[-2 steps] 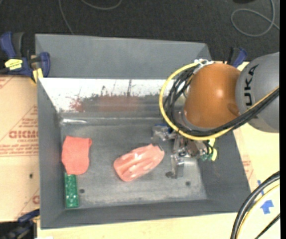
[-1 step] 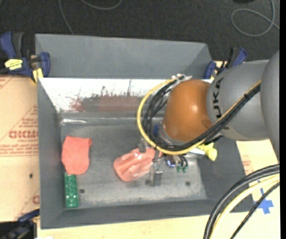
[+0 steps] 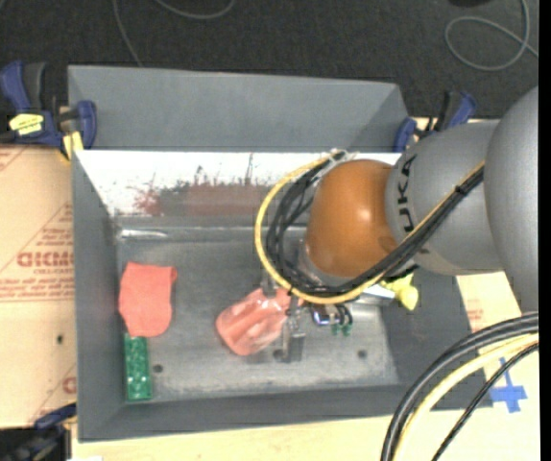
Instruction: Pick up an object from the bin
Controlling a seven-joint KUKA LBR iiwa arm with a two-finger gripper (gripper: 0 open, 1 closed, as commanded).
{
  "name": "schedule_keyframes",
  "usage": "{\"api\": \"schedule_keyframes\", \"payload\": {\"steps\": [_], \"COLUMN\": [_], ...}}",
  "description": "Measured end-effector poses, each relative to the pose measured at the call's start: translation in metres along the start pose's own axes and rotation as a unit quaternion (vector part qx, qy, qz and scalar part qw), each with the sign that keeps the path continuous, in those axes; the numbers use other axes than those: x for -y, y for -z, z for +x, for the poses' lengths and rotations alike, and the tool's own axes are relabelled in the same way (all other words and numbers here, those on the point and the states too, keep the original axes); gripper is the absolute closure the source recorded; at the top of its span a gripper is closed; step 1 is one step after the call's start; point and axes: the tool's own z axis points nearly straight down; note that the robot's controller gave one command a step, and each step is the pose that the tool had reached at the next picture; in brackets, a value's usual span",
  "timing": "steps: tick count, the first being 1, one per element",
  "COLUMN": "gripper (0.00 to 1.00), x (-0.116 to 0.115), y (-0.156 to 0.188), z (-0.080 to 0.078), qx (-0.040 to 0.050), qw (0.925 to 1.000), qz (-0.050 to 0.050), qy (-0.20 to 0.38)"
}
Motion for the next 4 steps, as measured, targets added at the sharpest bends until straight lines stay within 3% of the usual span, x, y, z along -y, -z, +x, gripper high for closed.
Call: {"api": "schedule_keyframes", "payload": {"steps": [1,2,4], "gripper": [0.00,1.00,1.00], "x": [0.018,-0.056,-0.056], "y": [-0.006,-0.018,-0.018], "z": [-0.020,0.007,0.007], "qx": [-0.0011,0.0112,0.0111], "qw": [0.9982,0.9787,0.9788], "qz": [0.000,0.004,0.004], "qy": [0.060,0.205,0.204]}}
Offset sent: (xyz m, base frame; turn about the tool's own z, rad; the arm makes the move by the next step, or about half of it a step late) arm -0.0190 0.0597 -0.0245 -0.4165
